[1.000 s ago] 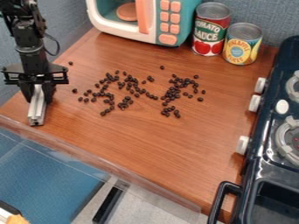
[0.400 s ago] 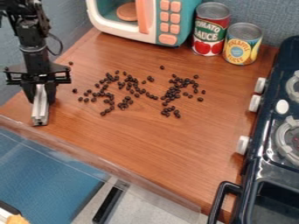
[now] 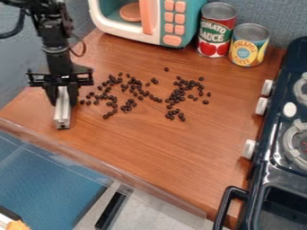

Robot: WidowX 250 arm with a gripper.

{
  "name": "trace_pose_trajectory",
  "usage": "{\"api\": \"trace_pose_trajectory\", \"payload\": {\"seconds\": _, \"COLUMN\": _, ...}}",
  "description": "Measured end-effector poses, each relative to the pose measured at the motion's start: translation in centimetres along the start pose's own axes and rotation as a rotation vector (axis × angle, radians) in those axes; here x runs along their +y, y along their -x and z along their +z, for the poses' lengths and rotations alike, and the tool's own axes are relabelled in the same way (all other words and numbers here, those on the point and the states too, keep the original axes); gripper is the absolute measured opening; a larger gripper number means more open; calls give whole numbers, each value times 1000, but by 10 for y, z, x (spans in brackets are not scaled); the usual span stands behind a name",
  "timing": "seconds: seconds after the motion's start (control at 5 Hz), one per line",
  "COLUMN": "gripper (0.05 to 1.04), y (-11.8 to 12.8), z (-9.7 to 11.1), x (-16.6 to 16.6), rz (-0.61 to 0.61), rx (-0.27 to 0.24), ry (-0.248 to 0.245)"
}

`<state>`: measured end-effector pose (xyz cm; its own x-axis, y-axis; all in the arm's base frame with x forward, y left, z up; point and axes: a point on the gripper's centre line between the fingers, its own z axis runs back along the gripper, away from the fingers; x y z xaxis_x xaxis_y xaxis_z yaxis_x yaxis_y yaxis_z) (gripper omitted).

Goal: Sweep into pile

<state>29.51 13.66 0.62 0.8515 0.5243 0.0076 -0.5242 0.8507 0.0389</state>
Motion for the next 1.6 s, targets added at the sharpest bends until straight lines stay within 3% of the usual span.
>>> {"api": "trace_pose_trajectory", "payload": {"seconds": 1.0, "gripper": 383, "y": 6, "z": 3, "x": -77, "rz": -84, "rx": -14, "ry": 42}}
{"api": "trace_pose_trajectory", "payload": {"seconds": 1.6, "gripper": 383, "y": 10, "z": 6, "x": -111, "rz": -84, "rx": 4, "ry": 76}}
